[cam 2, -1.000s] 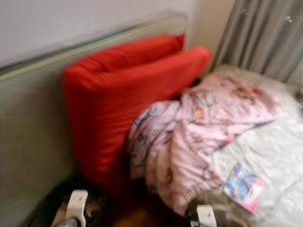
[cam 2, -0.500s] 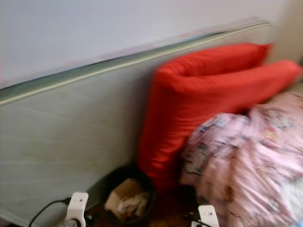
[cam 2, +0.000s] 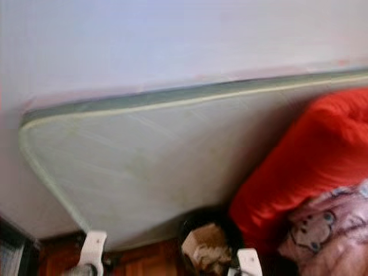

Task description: Clean up the room

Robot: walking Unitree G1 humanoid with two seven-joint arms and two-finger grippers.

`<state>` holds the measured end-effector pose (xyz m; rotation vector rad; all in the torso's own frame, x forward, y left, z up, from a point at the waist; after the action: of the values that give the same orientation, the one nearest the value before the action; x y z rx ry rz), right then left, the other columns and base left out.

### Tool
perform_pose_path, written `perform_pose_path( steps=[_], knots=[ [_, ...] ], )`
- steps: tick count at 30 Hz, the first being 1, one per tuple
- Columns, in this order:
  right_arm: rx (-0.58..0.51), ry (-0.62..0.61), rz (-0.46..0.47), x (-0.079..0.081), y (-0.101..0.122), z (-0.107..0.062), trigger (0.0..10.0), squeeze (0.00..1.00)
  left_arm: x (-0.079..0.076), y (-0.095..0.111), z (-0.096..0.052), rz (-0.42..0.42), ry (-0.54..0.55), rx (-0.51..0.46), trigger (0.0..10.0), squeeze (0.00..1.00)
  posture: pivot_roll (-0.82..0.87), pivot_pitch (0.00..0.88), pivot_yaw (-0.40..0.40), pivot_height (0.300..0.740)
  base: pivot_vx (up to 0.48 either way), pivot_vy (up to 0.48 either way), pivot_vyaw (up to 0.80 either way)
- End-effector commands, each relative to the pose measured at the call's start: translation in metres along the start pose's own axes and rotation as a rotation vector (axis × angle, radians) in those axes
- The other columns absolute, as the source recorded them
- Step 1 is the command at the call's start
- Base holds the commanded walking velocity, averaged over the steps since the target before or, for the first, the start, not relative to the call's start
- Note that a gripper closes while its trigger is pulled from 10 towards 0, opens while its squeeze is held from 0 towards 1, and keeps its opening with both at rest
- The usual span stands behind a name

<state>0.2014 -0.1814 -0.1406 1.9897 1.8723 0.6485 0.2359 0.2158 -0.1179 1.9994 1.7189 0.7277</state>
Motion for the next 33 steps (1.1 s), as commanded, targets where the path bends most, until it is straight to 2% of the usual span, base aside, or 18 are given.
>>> perform_pose_path(
  steps=[1, 33],
  knots=[
    [0.011, -0.029, 0.025, -0.0119, -0.0069, -0.0031, 10.0, 0.00, -0.0098, 0.0062, 0.0018, 0.000, -0.023, -0.018, 10.0, 0.00, 0.05, 0.000, -0.077, 0.740, 0.000, 0.000, 0.00],
    [0.001, -0.037, 0.032, -0.0128, -0.0059, -0.0032, 10.0, 0.00, -0.0110, 0.0097, 0.0014, -0.009, -0.035, -0.047, 10.0, 0.00, 0.05, 0.000, -0.077, 0.740, 0.000, 0.000, 0.00]
  ],
)
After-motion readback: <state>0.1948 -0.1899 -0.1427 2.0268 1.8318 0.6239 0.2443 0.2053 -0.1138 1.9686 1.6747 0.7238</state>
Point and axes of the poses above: a point about 5 cm out from each wrist's last joint towards the gripper, its own z axis pointing out of the wrist towards the gripper, its own y axis along the axis of the wrist's last joint, x = y × z, the point moved 6 cm from there along z, pointing out of the wrist towards the gripper, and after that the axes turned 6 degrees about z, right-handed, at the moved point
